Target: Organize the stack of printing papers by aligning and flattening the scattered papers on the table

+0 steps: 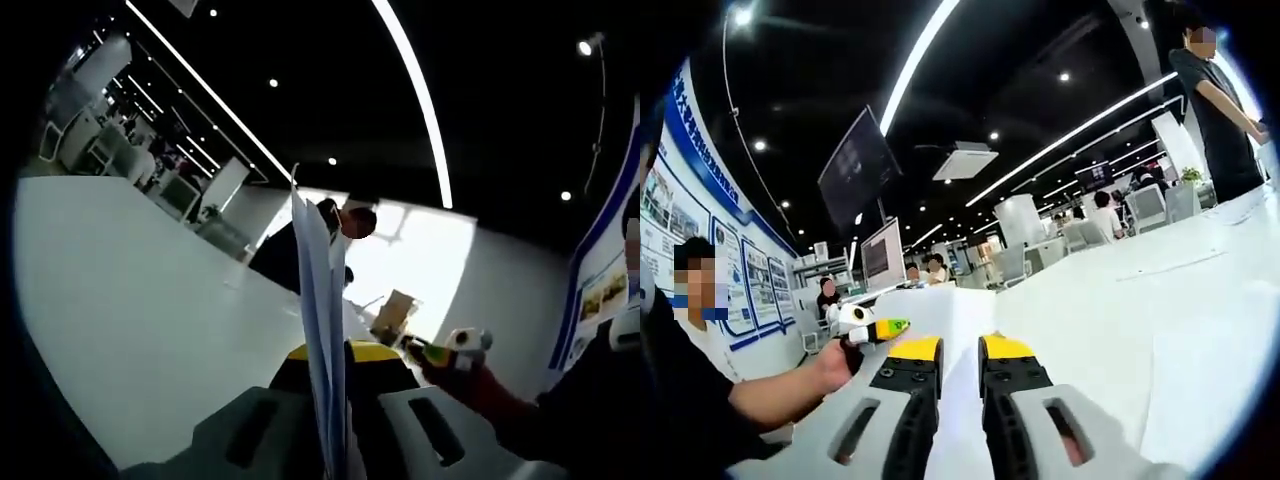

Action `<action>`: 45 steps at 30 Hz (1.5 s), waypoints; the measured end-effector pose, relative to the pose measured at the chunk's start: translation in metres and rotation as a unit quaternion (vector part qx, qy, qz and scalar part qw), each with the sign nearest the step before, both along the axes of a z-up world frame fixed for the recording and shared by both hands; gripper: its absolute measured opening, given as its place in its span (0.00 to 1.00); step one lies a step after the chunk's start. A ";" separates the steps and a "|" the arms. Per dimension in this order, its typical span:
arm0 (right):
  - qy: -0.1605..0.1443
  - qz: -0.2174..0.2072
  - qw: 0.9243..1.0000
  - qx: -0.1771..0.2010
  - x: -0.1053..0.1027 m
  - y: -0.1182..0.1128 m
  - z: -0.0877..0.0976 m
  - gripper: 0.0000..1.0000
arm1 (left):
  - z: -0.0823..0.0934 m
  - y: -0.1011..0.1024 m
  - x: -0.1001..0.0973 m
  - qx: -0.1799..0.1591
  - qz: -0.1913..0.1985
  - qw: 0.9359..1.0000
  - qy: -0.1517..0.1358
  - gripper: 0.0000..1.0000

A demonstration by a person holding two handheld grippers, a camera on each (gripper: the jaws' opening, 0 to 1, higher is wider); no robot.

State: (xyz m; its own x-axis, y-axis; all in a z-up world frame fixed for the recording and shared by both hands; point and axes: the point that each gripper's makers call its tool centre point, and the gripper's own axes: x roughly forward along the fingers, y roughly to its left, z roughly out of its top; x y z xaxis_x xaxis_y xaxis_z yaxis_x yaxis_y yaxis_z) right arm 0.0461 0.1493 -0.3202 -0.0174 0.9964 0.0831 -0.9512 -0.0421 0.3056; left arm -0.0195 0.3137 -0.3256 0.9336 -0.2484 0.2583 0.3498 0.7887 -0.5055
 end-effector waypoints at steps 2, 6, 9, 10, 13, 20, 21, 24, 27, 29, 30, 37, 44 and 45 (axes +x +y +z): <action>-0.002 -0.002 1.000 -0.003 0.001 -0.001 -0.002 0.11 | 0.000 0.000 0.000 0.000 0.000 1.000 0.000 0.06; -0.004 -0.006 1.000 -0.007 0.002 -0.005 -0.005 0.12 | 0.000 -0.001 0.000 0.001 0.000 1.000 -0.001 0.06; -0.007 -0.009 1.000 -0.011 0.003 -0.008 -0.007 0.13 | 0.000 -0.001 0.000 0.001 -0.001 1.000 -0.001 0.06; -0.008 -0.009 1.000 -0.011 0.003 -0.008 -0.008 0.13 | 0.000 -0.001 0.000 0.001 -0.001 1.000 -0.001 0.06; -0.009 -0.010 1.000 -0.014 0.004 -0.010 -0.010 0.14 | 0.000 -0.001 0.000 0.001 -0.001 1.000 -0.001 0.06; -0.016 -0.014 1.000 -0.020 0.005 -0.013 -0.013 0.16 | 0.001 -0.001 0.000 0.002 -0.001 1.000 -0.001 0.06; -0.017 -0.014 1.000 -0.021 0.005 -0.014 -0.013 0.16 | 0.001 -0.001 0.000 0.002 -0.001 1.000 -0.001 0.06; -0.019 -0.017 0.999 -0.023 0.007 -0.016 -0.014 0.17 | 0.001 -0.001 0.000 0.002 -0.001 1.000 -0.001 0.06; -0.020 -0.018 0.999 -0.024 0.007 -0.017 -0.015 0.18 | 0.001 -0.001 0.000 0.003 -0.001 1.000 -0.001 0.06; -0.021 -0.018 0.999 -0.025 0.007 -0.018 -0.016 0.18 | 0.001 -0.001 0.000 0.003 -0.001 1.000 -0.001 0.06; -0.022 -0.017 0.999 -0.026 0.007 -0.018 -0.016 0.18 | 0.001 -0.001 0.000 0.003 -0.001 1.000 -0.001 0.06; -0.024 -0.020 0.999 -0.031 0.009 -0.022 -0.019 0.19 | 0.001 0.000 0.000 0.003 -0.001 1.000 -0.001 0.06; -0.026 -0.023 0.999 -0.037 0.010 -0.027 -0.023 0.20 | 0.001 0.000 0.000 0.004 -0.001 1.000 -0.001 0.06; -0.027 -0.023 0.999 -0.038 0.010 -0.028 -0.023 0.21 | 0.001 0.000 0.000 0.004 -0.001 1.000 -0.001 0.06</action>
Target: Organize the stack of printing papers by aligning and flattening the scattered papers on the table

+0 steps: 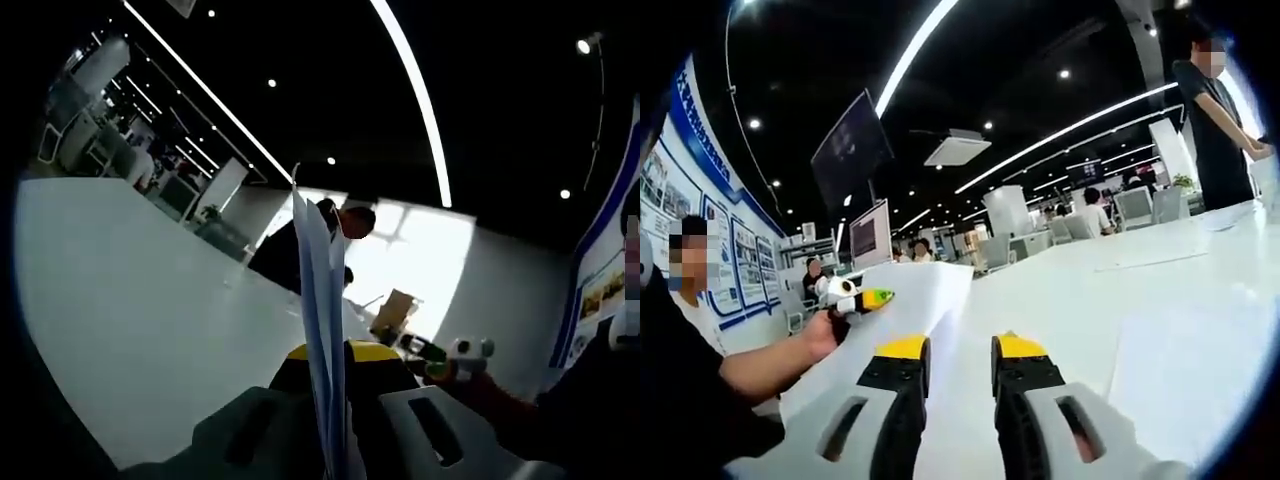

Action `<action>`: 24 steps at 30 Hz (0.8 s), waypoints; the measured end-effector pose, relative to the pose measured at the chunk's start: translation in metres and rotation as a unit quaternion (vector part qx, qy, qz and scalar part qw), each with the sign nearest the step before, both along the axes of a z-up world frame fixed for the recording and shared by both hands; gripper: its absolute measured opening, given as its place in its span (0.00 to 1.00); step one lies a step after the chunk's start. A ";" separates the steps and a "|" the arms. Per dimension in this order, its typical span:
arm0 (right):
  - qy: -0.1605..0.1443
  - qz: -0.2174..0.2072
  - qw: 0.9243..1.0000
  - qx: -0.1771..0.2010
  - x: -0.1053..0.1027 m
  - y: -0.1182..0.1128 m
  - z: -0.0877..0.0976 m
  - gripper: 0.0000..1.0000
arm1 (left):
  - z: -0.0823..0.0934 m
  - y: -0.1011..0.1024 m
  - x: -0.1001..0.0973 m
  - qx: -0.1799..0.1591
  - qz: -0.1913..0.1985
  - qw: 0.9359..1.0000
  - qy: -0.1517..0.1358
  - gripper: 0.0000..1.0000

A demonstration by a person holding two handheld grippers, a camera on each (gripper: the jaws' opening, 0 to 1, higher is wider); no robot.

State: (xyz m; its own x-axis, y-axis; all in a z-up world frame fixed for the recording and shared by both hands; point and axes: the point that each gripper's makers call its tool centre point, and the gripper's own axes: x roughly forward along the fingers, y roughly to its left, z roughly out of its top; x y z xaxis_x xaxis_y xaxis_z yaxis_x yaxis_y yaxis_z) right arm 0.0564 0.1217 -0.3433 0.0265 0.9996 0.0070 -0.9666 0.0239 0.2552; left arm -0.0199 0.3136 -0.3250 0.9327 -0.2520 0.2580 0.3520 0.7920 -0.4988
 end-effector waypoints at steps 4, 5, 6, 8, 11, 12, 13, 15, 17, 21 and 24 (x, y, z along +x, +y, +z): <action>-0.003 -0.001 1.000 -0.005 0.000 -0.002 -0.002 0.22 | 0.000 0.000 0.000 0.001 0.000 1.000 0.000 0.06; -0.004 -0.001 1.000 -0.007 0.000 -0.003 -0.003 0.22 | 0.000 0.000 0.000 0.001 0.000 1.000 0.001 0.06; -0.006 -0.001 1.000 -0.009 0.000 -0.004 -0.003 0.22 | 0.000 0.000 0.000 0.001 0.000 1.000 0.001 0.06; -0.010 -0.002 1.000 -0.012 0.001 -0.007 -0.004 0.22 | 0.000 0.000 0.000 0.001 0.000 1.000 0.001 0.06; -0.015 -0.004 1.000 -0.014 0.002 -0.010 -0.003 0.22 | 0.000 0.000 0.000 0.001 0.000 1.000 0.001 0.06; -0.017 -0.004 1.000 -0.015 0.002 -0.011 -0.003 0.22 | 0.000 0.000 0.000 0.001 0.000 1.000 0.001 0.06; -0.018 -0.004 1.000 -0.016 0.003 -0.012 -0.003 0.22 | 0.000 0.000 0.000 0.001 0.000 1.000 0.001 0.06; -0.020 -0.005 1.000 -0.018 0.003 -0.014 -0.004 0.22 | 0.000 -0.002 0.000 0.001 0.000 1.000 0.001 0.06; -0.022 -0.006 1.000 -0.020 0.003 -0.015 -0.004 0.22 | 0.000 -0.004 0.000 0.002 0.000 1.000 0.002 0.06; -0.023 -0.010 0.999 -0.022 0.005 -0.019 -0.004 0.23 | 0.000 -0.004 0.000 0.001 -0.001 1.000 0.002 0.06; -0.027 -0.013 0.999 -0.024 0.006 -0.022 -0.003 0.23 | 0.000 -0.004 0.000 0.002 -0.001 1.000 0.003 0.06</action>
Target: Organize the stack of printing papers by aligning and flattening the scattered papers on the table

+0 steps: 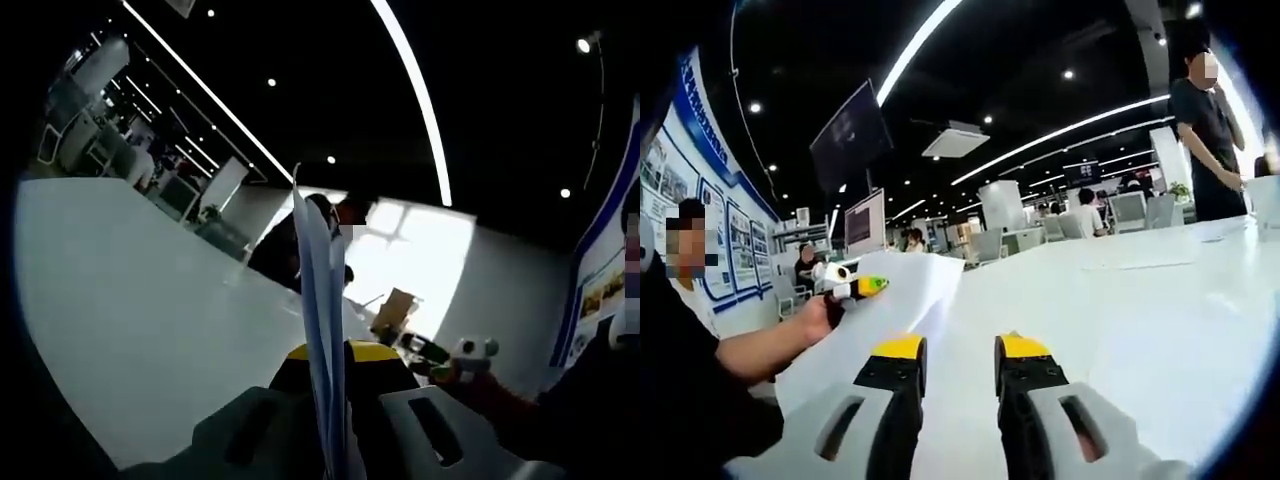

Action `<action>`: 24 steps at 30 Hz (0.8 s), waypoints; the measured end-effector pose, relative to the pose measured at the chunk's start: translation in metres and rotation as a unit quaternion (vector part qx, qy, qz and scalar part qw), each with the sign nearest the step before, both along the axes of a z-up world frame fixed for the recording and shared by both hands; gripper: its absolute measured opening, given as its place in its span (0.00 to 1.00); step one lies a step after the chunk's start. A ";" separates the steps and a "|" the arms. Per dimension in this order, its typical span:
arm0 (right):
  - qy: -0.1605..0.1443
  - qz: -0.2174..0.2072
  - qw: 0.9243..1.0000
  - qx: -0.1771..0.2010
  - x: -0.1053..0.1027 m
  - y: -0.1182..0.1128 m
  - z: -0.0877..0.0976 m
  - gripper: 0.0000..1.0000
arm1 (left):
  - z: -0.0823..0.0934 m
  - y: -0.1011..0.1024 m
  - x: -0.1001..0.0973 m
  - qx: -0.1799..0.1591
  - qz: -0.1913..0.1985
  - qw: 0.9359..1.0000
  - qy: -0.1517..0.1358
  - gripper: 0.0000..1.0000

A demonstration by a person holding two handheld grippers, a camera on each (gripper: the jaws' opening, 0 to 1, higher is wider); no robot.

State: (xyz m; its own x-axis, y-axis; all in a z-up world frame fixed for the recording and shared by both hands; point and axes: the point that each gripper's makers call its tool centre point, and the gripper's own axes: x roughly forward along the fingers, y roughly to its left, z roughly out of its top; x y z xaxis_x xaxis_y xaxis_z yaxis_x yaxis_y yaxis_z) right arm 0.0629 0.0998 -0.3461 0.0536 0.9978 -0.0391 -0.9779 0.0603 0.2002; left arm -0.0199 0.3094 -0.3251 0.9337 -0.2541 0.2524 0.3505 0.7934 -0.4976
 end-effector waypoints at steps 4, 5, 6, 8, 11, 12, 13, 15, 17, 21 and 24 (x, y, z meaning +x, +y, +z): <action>-0.003 -0.003 1.000 -0.003 0.002 -0.004 0.000 0.23 | 0.000 0.000 0.000 0.000 0.000 1.000 0.000 0.06; -0.002 -0.004 1.000 -0.003 0.002 -0.005 0.000 0.23 | 0.000 0.000 0.000 0.000 0.000 1.000 0.000 0.06; -0.002 -0.004 1.000 -0.003 0.002 -0.006 0.000 0.23 | 0.000 0.000 0.000 0.000 0.000 1.000 0.000 0.06; -0.004 -0.005 1.000 -0.004 0.002 -0.008 0.001 0.23 | 0.000 0.000 0.000 0.000 0.000 1.000 0.001 0.06; -0.008 -0.008 1.000 -0.006 0.003 -0.011 0.001 0.24 | -0.001 0.000 0.000 0.001 0.001 1.000 0.001 0.06; -0.010 -0.009 1.000 -0.007 0.004 -0.012 0.001 0.24 | -0.001 0.001 0.000 0.001 0.001 1.000 0.001 0.06; -0.012 -0.011 1.000 -0.008 0.005 -0.014 0.001 0.24 | -0.001 0.001 0.000 0.001 0.001 1.000 0.001 0.06; -0.015 -0.013 1.000 -0.011 0.006 -0.016 0.001 0.25 | -0.001 0.001 0.000 0.002 0.001 1.000 0.001 0.06; -0.020 -0.018 1.000 -0.015 0.008 -0.019 0.000 0.25 | -0.001 0.001 0.000 0.002 0.001 1.000 0.001 0.06; -0.022 -0.026 0.999 -0.023 0.012 -0.025 -0.001 0.26 | -0.001 0.001 0.000 0.004 0.000 1.000 0.002 0.06; -0.025 -0.032 0.999 -0.030 0.014 -0.029 -0.003 0.26 | -0.001 0.001 0.000 0.004 0.000 1.000 0.001 0.06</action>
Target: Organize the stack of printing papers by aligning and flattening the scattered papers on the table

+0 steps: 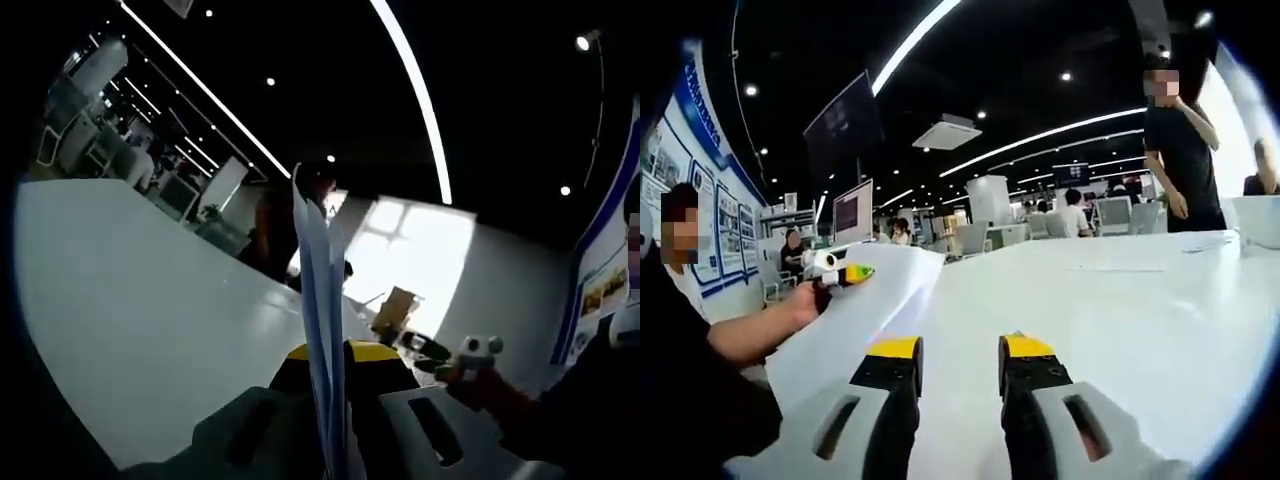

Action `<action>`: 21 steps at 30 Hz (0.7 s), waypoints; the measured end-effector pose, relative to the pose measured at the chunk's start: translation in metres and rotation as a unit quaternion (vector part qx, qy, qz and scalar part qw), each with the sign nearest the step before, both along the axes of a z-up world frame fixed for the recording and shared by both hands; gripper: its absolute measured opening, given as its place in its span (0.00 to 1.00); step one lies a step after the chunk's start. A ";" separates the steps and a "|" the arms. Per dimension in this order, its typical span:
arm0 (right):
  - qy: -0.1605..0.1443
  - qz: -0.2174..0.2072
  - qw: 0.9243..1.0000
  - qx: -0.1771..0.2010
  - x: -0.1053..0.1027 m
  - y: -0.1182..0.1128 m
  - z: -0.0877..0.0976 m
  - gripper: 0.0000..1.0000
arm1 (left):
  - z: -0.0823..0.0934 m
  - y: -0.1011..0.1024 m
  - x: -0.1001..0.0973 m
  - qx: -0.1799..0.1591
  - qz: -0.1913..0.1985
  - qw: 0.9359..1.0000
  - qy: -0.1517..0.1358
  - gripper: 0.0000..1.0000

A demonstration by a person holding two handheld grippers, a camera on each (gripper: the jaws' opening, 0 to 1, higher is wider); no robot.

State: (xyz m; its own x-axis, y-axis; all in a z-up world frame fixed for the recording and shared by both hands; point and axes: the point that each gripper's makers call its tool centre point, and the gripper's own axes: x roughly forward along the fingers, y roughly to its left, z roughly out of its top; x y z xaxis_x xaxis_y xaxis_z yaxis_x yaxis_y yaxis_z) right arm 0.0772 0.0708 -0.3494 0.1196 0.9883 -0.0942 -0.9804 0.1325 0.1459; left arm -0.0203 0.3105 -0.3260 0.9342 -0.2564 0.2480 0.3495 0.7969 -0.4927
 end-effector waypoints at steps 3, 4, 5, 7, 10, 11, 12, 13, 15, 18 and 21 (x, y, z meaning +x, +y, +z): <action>-0.002 -0.005 1.000 -0.008 0.003 -0.005 -0.002 0.27 | 0.000 0.000 0.000 0.000 0.000 1.000 0.000 0.06; -0.002 -0.007 1.000 -0.010 0.004 -0.007 -0.003 0.27 | 0.000 0.000 0.000 0.000 0.000 1.000 0.000 0.06; -0.002 -0.008 1.000 -0.010 0.005 -0.008 -0.003 0.27 | 0.000 0.001 0.000 0.000 0.000 1.000 0.000 0.06; -0.003 -0.012 1.000 -0.013 0.007 -0.012 -0.003 0.28 | 0.000 0.001 0.000 0.001 0.000 1.000 0.000 0.06; -0.004 -0.018 1.000 -0.015 0.011 -0.017 -0.002 0.28 | 0.000 0.001 0.000 0.001 0.000 1.000 0.000 0.06; -0.005 -0.019 1.000 -0.016 0.012 -0.018 -0.002 0.28 | 0.000 0.001 0.000 0.002 0.000 1.000 0.000 0.06; -0.006 -0.020 1.000 -0.018 0.012 -0.019 -0.002 0.29 | 0.000 0.001 0.000 0.002 0.000 1.000 0.000 0.06; -0.008 -0.021 1.000 -0.020 0.012 -0.020 -0.002 0.29 | 0.000 0.001 0.000 0.002 0.000 1.000 0.000 0.06; -0.009 -0.023 0.999 -0.023 0.013 -0.023 -0.003 0.29 | 0.000 0.002 0.001 0.002 0.000 1.000 0.000 0.06; -0.011 -0.030 0.999 -0.030 0.017 -0.027 -0.003 0.31 | 0.000 0.002 0.001 0.002 0.000 1.000 0.000 0.06; -0.014 -0.037 0.999 -0.034 0.020 -0.031 -0.003 0.32 | 0.000 0.002 0.001 0.003 0.000 1.000 0.000 0.06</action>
State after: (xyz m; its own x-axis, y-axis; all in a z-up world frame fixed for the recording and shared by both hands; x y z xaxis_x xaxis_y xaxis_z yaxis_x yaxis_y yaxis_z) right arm 0.0972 0.0395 -0.3526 0.1963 0.9680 -0.1561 -0.9711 0.2140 0.1061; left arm -0.0195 0.3129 -0.3263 0.9345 -0.2576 0.2457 0.3489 0.7996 -0.4887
